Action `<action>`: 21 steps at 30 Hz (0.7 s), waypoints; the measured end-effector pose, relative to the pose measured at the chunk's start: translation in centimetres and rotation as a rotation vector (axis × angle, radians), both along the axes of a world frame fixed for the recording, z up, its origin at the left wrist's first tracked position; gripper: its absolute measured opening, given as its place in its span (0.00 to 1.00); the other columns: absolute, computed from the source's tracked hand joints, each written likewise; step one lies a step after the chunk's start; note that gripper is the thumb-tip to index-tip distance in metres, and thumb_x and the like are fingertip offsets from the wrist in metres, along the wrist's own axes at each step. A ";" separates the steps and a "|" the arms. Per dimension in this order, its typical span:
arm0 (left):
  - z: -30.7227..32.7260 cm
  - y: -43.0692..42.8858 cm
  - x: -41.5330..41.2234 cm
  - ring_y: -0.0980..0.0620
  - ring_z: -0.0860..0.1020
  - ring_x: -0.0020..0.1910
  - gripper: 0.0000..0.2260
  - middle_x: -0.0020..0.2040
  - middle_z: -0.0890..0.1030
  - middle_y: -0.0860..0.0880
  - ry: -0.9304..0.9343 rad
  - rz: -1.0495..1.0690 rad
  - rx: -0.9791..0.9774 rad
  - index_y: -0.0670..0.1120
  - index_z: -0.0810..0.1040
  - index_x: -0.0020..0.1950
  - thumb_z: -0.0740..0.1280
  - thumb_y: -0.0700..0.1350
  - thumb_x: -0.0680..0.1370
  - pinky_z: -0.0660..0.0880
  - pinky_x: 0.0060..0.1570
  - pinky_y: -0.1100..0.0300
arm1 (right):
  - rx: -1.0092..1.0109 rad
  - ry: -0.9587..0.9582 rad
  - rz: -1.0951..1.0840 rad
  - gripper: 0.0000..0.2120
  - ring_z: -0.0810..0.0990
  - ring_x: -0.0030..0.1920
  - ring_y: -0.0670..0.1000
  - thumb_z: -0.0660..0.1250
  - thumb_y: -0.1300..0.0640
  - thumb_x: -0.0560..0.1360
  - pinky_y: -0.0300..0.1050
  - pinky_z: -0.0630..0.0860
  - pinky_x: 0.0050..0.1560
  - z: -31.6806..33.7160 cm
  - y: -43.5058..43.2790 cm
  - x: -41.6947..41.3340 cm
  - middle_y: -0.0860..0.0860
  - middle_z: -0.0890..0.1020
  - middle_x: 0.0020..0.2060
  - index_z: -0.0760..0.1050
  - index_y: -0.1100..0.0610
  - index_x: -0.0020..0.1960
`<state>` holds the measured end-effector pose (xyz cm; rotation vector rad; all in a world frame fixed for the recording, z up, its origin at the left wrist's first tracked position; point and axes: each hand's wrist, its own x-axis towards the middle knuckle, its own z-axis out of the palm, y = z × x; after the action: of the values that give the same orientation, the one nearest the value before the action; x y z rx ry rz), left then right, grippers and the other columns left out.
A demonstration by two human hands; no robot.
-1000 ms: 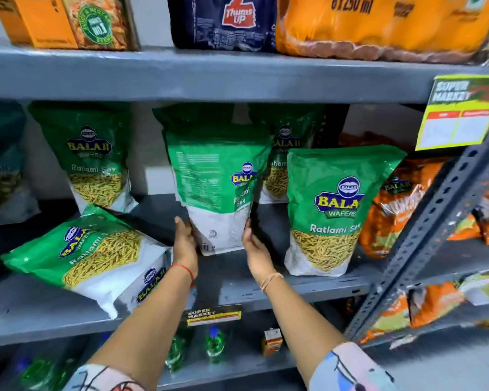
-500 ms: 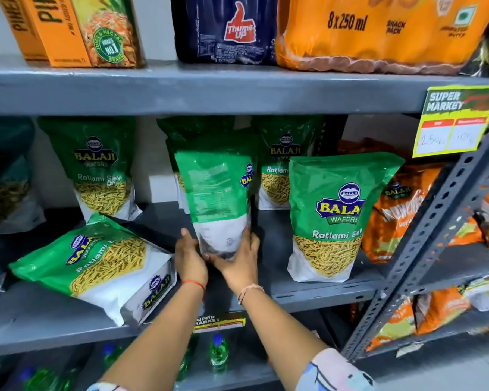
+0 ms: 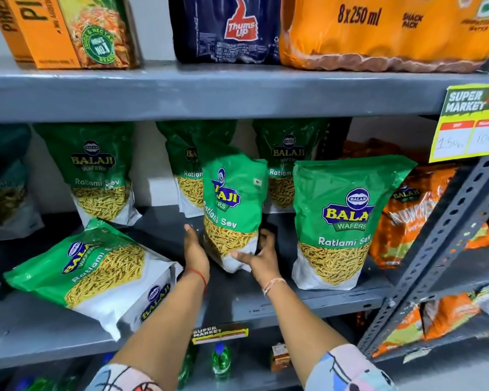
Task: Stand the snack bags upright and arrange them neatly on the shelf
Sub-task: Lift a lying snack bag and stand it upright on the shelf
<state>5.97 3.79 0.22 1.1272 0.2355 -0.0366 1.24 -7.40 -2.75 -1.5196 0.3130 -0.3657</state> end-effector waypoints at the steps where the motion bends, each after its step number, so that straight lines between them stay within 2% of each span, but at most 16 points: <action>1: 0.0 0.0 0.7 0.46 0.66 0.70 0.27 0.71 0.68 0.43 0.026 -0.086 -0.061 0.42 0.63 0.71 0.46 0.58 0.80 0.62 0.62 0.60 | 0.047 0.015 0.012 0.39 0.72 0.63 0.57 0.76 0.71 0.60 0.59 0.70 0.66 -0.2 -0.5 0.1 0.61 0.72 0.65 0.61 0.60 0.65; 4: -0.5 0.3 2.6 0.47 0.65 0.71 0.28 0.73 0.66 0.45 0.037 -0.244 -0.036 0.46 0.63 0.72 0.43 0.61 0.79 0.61 0.64 0.59 | 0.080 0.045 0.090 0.40 0.65 0.70 0.58 0.72 0.70 0.65 0.62 0.64 0.69 -0.6 -1.5 0.4 0.57 0.66 0.71 0.57 0.59 0.71; 7: -1.6 0.2 2.8 0.48 0.67 0.69 0.25 0.71 0.68 0.46 0.013 -0.224 0.060 0.45 0.63 0.71 0.46 0.57 0.81 0.61 0.69 0.56 | 0.071 0.052 0.097 0.32 0.64 0.71 0.57 0.67 0.69 0.71 0.59 0.61 0.72 -0.9 -2.3 0.5 0.57 0.66 0.71 0.59 0.59 0.72; 8: -2.2 0.3 2.5 0.51 0.69 0.65 0.21 0.67 0.70 0.46 0.003 -0.184 0.093 0.44 0.65 0.67 0.48 0.55 0.81 0.63 0.67 0.58 | 0.062 0.077 0.096 0.30 0.65 0.70 0.56 0.66 0.67 0.73 0.57 0.61 0.72 -1.0 -2.4 0.3 0.58 0.67 0.71 0.60 0.59 0.71; 10: -2.8 0.6 1.7 0.60 0.76 0.50 0.09 0.53 0.74 0.45 -0.045 -0.133 0.141 0.46 0.68 0.53 0.52 0.49 0.81 0.70 0.52 0.69 | 0.024 0.125 0.119 0.25 0.67 0.67 0.55 0.63 0.65 0.75 0.53 0.62 0.71 -1.1 -2.7 0.2 0.60 0.69 0.69 0.61 0.60 0.71; 11: -3.2 0.8 1.3 0.63 0.78 0.42 0.08 0.48 0.75 0.45 -0.069 -0.138 0.179 0.47 0.68 0.49 0.53 0.48 0.81 0.71 0.45 0.72 | 0.000 0.143 0.134 0.23 0.68 0.66 0.54 0.62 0.63 0.76 0.52 0.61 0.71 -1.2 -2.7 0.0 0.60 0.69 0.68 0.61 0.61 0.70; 12: -3.4 1.1 0.9 0.63 0.78 0.42 0.09 0.47 0.75 0.44 -0.082 -0.168 0.242 0.46 0.70 0.50 0.54 0.49 0.81 0.71 0.45 0.72 | -0.025 0.162 0.143 0.22 0.68 0.66 0.54 0.61 0.62 0.77 0.50 0.61 0.70 -1.2 -2.7 -0.2 0.60 0.70 0.68 0.62 0.62 0.70; 14: -4.1 1.9 0.1 0.55 0.74 0.56 0.17 0.57 0.75 0.46 -0.080 -0.250 0.370 0.46 0.70 0.61 0.54 0.55 0.80 0.67 0.60 0.61 | -0.059 0.197 0.151 0.21 0.68 0.67 0.54 0.60 0.59 0.78 0.45 0.61 0.67 -1.1 -2.6 -0.8 0.58 0.70 0.68 0.62 0.61 0.70; 16: -4.5 2.6 -0.8 0.49 0.69 0.65 0.19 0.61 0.74 0.48 -0.042 -0.335 0.440 0.52 0.70 0.63 0.52 0.59 0.79 0.62 0.69 0.51 | -0.091 0.214 0.163 0.21 0.67 0.68 0.54 0.59 0.58 0.78 0.42 0.61 0.65 -1.0 -2.6 -1.6 0.57 0.70 0.68 0.62 0.61 0.70; 18: -4.4 3.3 -1.9 0.47 0.67 0.69 0.19 0.66 0.73 0.47 0.004 -0.390 0.444 0.54 0.71 0.63 0.52 0.61 0.78 0.59 0.71 0.51 | -0.132 0.235 0.179 0.20 0.66 0.68 0.54 0.58 0.57 0.79 0.43 0.60 0.65 -0.9 -2.7 -2.5 0.57 0.70 0.68 0.63 0.61 0.69; 21: -4.0 3.6 -3.5 0.47 0.66 0.70 0.21 0.71 0.69 0.45 0.033 -0.400 0.415 0.49 0.70 0.66 0.53 0.60 0.78 0.58 0.69 0.55 | -0.169 0.259 0.175 0.22 0.64 0.69 0.53 0.59 0.55 0.78 0.45 0.59 0.67 -1.0 -2.9 -3.8 0.56 0.68 0.70 0.62 0.61 0.69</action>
<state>2.49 7.34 -3.79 1.5748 0.0417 -0.3750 -2.53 -10.34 -3.76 -1.7502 0.3559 -0.0571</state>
